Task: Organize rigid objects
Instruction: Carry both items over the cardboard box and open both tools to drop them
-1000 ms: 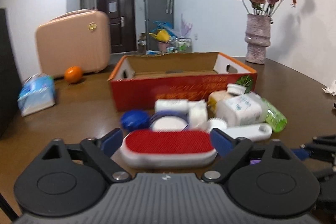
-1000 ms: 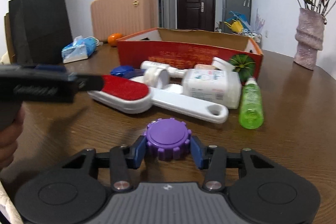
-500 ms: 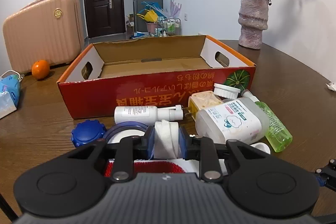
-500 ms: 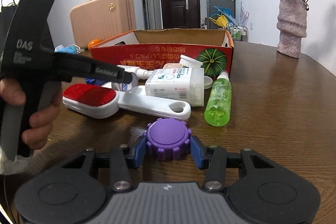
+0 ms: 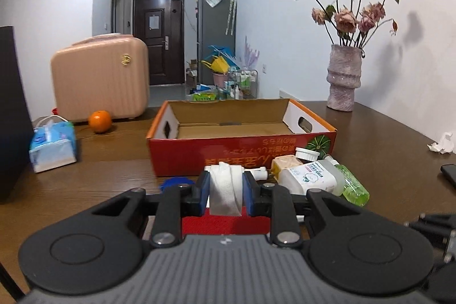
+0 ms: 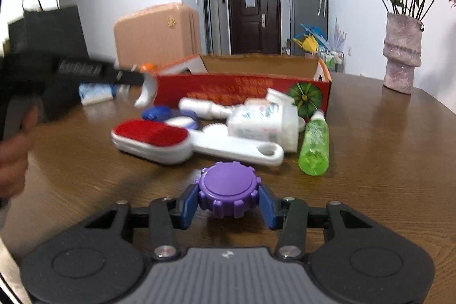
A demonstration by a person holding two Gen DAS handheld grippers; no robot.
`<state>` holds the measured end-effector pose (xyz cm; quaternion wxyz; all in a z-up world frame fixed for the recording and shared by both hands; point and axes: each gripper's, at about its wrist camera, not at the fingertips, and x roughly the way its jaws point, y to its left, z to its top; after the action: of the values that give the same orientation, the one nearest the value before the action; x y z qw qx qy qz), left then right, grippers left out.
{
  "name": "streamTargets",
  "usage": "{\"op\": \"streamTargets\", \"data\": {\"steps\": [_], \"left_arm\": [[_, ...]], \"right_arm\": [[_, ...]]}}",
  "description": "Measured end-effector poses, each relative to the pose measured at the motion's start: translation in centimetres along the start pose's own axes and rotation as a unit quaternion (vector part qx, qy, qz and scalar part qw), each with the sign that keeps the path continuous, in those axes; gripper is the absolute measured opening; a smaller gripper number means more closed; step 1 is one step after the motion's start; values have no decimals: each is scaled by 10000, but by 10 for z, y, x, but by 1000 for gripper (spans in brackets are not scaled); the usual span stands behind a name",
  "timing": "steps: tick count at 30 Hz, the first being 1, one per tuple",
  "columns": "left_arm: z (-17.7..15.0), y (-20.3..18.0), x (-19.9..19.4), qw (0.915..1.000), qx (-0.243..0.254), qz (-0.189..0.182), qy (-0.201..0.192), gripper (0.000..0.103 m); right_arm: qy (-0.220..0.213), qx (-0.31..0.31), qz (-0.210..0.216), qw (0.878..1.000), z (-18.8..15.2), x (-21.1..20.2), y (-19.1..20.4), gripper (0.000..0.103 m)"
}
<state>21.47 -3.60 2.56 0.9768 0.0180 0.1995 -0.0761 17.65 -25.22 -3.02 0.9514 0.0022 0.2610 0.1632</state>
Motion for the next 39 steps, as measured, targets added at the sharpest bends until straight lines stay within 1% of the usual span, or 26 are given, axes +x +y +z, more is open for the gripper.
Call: {"op": "streamTargets", "data": {"steps": [5, 7, 9, 11, 12, 13, 15, 17, 19, 20, 22, 24, 25, 26, 27, 28, 30, 31, 32, 33, 34, 35, 36, 37, 38, 39], "left_arm": [[13, 16, -10, 9996, -38, 165, -224, 24], [25, 22, -4, 9987, -6, 330, -393, 24], [39, 29, 10, 9982, 34, 434, -407, 24], [60, 36, 33, 9984, 118, 478, -280, 24], [70, 40, 45, 9987, 157, 432, -236, 24], [82, 45, 60, 9988, 115, 435, -190, 24], [106, 52, 91, 9990, 64, 435, -49, 24], [125, 55, 128, 9978, 80, 652, -44, 24], [138, 54, 172, 9972, 323, 670, 38, 24], [142, 55, 194, 9970, 255, 711, 174, 24], [148, 59, 246, 9957, 193, 490, 763, 24], [148, 63, 292, 9886, 66, 372, 1454, 24], [148, 67, 314, 9832, -20, 414, 1776, 25], [147, 69, 329, 9796, -62, 421, 1963, 25], [145, 70, 340, 9776, -33, 386, 2071, 25], [143, 70, 349, 9762, 14, 443, 2123, 26], [138, 69, 356, 9775, 155, 516, 2039, 35], [135, 70, 357, 9786, 206, 525, 1977, 52], [129, 72, 358, 9796, 205, 571, 1914, 61], [126, 73, 359, 9782, 194, 479, 2010, 61], [127, 72, 359, 9793, 136, 416, 1974, 61], [129, 71, 357, 9818, 116, 438, 1844, 66], [130, 69, 354, 9838, 144, 452, 1726, 70], [131, 68, 351, 9852, 157, 429, 1654, 75], [132, 67, 350, 9860, 166, 402, 1610, 75], [132, 66, 347, 9863, 202, 382, 1594, 75]], "right_arm": [[-545, -171, 124, 9983, 28, -17, 6, 45], [-697, -171, 168, 9973, 47, -19, -2, 45], [-772, -232, 79, 9967, 68, -15, -10, 45], [-867, -314, -36, 9957, 92, -6, -20, 45], [-896, -314, -71, 9955, 107, 2, -27, 45], [-887, -280, -103, 9956, 119, 11, -33, 45], [-848, -145, -154, 9962, 150, 36, -48, 45], [-837, -36, -272, 9961, 180, 67, -64, 45], [-712, 7, -435, 9965, 202, 102, -76, 45], [-622, -7, -563, 9965, 212, 124, -82, 45], [-190, 133, -658, 9976, 232, 176, -97, 45], [221, 317, -731, 9966, 243, 222, -109, 45], [442, 313, -771, 9955, 248, 243, -114, 45], [603, 379, -820, 9941, 251, 265, -120, 45], [735, 407, -836, 9929, 252, 280, -123, 45], [881, 450, -850, 9915, 251, 293, -126, 45], [1034, 314, -1021, 9889, 250, 315, -127, 45], [1066, 167, -1131, 9877, 248, 321, -125, 45], [1061, -14, -1238, 9866, 244, 325, -123, 45], [1103, -207, -1352, 9844, 239, 330, -121, 51], [1180, -224, -1427, 9825, 235, 332, -120, 57], [1203, -153, -1421, 9824, 234, 332, -121, 58], [1122, -161, -1358, 9842, 234, 329, -119, 62], [1049, -197, -1331, 9853, 234, 328, -117, 75], [987, -249, -1326, 9859, 235, 326, -115, 82], [939, -273, -1341, 9861, 235, 325, -115, 86]]}}
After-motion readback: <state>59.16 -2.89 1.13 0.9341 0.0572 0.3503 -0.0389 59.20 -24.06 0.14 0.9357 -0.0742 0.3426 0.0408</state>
